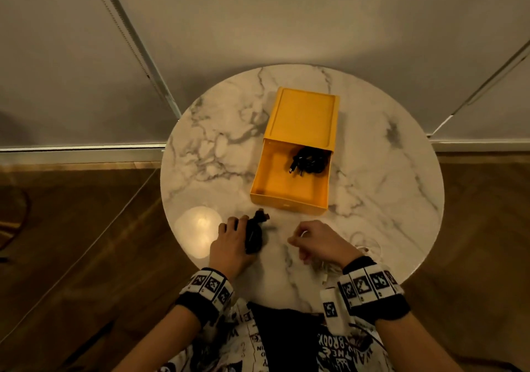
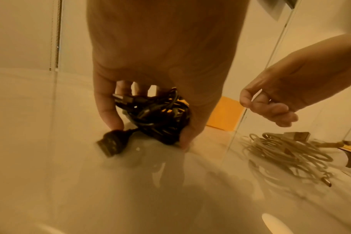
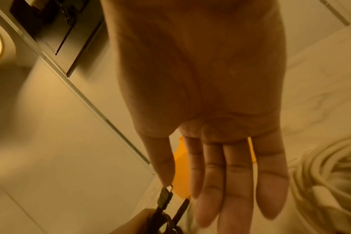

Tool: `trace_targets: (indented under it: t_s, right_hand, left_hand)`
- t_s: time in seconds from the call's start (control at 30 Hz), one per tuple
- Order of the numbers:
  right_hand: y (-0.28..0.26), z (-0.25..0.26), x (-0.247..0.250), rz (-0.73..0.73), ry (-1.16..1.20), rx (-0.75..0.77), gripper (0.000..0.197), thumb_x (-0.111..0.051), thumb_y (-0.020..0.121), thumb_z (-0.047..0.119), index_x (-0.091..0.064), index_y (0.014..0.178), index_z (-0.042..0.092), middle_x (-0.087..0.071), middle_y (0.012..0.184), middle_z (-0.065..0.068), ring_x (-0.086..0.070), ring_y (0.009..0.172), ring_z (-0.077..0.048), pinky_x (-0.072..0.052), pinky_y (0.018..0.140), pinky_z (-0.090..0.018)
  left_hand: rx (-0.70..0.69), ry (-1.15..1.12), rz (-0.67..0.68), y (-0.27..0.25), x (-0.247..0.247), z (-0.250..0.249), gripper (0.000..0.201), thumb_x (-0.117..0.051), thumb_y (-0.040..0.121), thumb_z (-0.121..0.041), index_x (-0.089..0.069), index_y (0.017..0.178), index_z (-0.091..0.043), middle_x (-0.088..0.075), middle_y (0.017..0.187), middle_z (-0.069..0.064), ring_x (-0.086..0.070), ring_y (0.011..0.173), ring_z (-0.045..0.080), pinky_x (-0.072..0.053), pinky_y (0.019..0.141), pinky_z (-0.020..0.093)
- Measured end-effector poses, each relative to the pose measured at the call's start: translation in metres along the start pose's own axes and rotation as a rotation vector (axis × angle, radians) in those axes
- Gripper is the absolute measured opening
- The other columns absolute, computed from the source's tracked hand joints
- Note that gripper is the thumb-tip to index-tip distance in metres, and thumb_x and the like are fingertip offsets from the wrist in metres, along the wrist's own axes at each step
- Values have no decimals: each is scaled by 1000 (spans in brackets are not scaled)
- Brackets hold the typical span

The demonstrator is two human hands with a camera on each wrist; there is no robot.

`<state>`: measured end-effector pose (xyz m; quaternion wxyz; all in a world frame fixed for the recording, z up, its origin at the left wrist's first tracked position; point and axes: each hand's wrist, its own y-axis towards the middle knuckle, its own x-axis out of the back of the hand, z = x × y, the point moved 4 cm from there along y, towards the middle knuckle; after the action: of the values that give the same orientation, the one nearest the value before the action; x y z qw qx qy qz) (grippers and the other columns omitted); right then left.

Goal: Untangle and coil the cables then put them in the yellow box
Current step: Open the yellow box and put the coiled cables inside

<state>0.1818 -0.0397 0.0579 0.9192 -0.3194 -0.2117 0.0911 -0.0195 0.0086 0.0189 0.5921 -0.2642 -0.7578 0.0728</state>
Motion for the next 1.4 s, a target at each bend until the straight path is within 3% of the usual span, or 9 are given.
trace_targets:
  t_s: [0.07,0.2,0.33,0.47,0.63,0.83,1.03,1.23,1.4]
  right_hand:
    - [-1,9,-5,-15,-54,114,14,-64,90,25,-63,90,11,-71,73,-7,-66,61,-16,-53,64,-29]
    - [0,30,1,-331,-237,399,15,-63,85,18,-62,100,16,-59,102,1,-60,71,-15,-47,74,-29]
    - [10,29,7,-375,-412,330,54,-57,87,23,-43,139,14,-39,134,-4,-59,99,-24,-45,88,-33]
    - [16,19,6,-260,-465,256,70,-52,93,27,-18,152,10,-36,143,-10,-46,123,-30,-41,100,-38]
    - [16,14,7,-274,-448,295,59,-56,90,25,-38,143,9,-40,137,-8,-52,116,-30,-44,96,-35]
    - [12,14,2,-280,-433,308,51,-56,85,16,-46,135,7,-40,138,-10,-54,112,-31,-43,91,-33]
    - [10,13,5,-267,-440,303,39,-53,88,17,-52,126,5,-41,139,-10,-54,112,-31,-45,94,-36]
    - [4,17,10,-272,-401,380,50,-51,90,14,-46,139,10,-33,152,-6,-41,133,-21,-32,102,-19]
    - [11,8,9,-276,-353,355,51,-53,87,16,-48,138,16,-45,134,-4,-59,99,-23,-39,84,-22]
  left_hand:
    - [-2,-47,24,0,0,10,80,-69,78,-50,-28,142,-25,-37,133,2,-39,119,25,-50,80,41]
    - [29,-241,-14,-4,3,33,84,-77,70,-52,-35,139,-27,-42,124,-1,-46,113,22,-49,88,42]
    - [133,-436,-58,1,17,50,87,-86,64,-40,-41,137,-24,-47,125,1,-50,113,22,-43,95,36]
    - [131,-641,-68,2,47,47,73,-87,66,-17,-46,125,-29,-60,106,-4,-62,93,20,-56,68,31]
    - [-10,-781,-64,11,97,1,65,-85,69,-11,-48,118,-31,-61,103,-11,-65,90,14,-59,63,32]
    - [-198,-325,-109,88,127,-71,79,-85,62,-33,-47,129,-19,-57,113,6,-57,99,24,-50,75,33]
    - [-200,377,-94,140,108,-123,84,-69,79,-47,-29,141,-8,-42,134,13,-42,122,31,-52,85,40]
    - [-371,479,-199,142,90,-114,76,-67,80,-41,-30,141,-13,-44,135,8,-38,125,29,-46,85,41]
    - [-504,534,-138,135,77,-93,79,-70,77,-38,-31,143,-19,-43,137,3,-39,128,25,-40,92,38]
